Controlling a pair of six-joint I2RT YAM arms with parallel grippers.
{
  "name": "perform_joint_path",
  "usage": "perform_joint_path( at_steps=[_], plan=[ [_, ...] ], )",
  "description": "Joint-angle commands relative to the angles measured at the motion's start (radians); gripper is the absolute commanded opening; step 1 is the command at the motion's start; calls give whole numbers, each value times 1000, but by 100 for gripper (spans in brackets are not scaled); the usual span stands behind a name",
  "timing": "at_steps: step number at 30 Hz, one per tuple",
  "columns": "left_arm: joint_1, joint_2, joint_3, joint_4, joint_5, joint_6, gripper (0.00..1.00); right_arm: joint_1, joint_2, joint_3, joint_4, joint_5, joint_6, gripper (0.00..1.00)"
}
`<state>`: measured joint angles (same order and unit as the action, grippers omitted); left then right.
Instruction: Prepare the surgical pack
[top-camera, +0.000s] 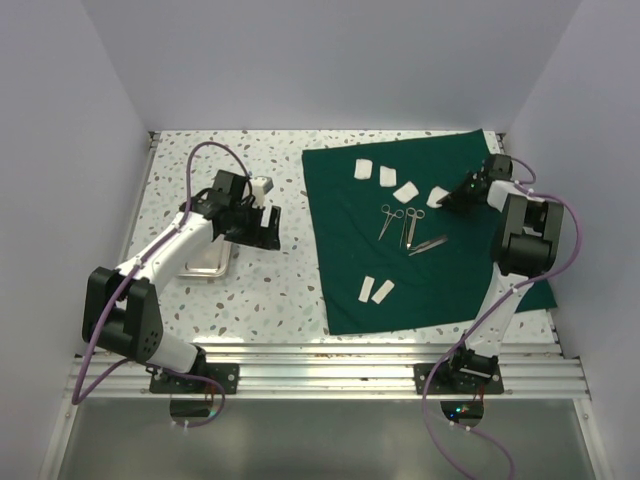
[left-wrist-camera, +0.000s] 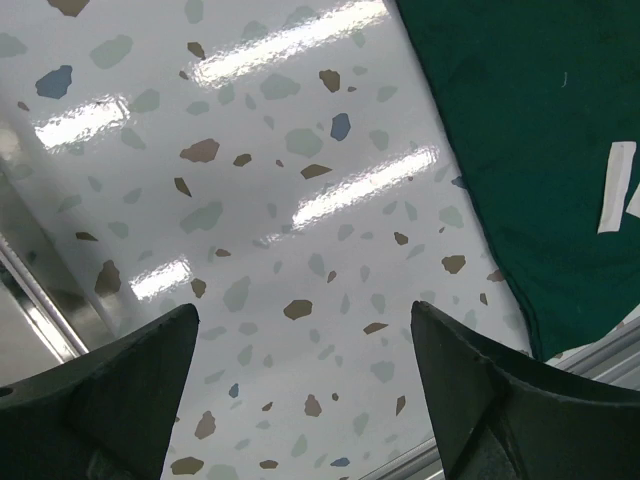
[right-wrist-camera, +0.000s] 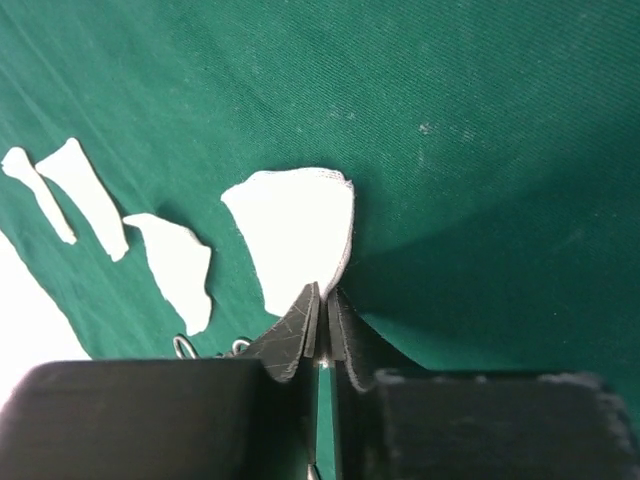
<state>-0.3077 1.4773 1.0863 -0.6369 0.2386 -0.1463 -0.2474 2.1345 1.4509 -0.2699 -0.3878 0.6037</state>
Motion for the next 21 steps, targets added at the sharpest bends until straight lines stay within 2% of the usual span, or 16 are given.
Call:
perform_joint_path(
  at_steps=[1, 2, 8, 11, 12, 15, 17, 21],
  plan=[
    [9, -18, -8, 75, 70, -25, 91, 10, -10, 26, -12, -3, 4, 3],
    [9, -21, -12, 95, 80, -33, 93, 10, -15, 34, -26, -8, 1, 0],
    [13, -52, -35, 181, 183, -117, 96, 20, -91, 95, -109, -29, -2, 0],
    [33, -77, -57, 251, 286, -177, 96, 66, -181, 69, -132, -54, 11, 0],
    [45, -81, -66, 278, 365, -215, 96, 85, -208, 37, -130, -66, 13, 0],
    [94, -103, -115, 409, 512, -327, 96, 193, -327, -44, -141, -106, 25, 0],
    [113, -118, -166, 526, 563, -390, 96, 240, -425, -92, -146, -121, 37, 0],
    [122, -130, -244, 732, 657, -591, 97, 446, -560, -228, -77, -181, 83, 0]
  ],
)
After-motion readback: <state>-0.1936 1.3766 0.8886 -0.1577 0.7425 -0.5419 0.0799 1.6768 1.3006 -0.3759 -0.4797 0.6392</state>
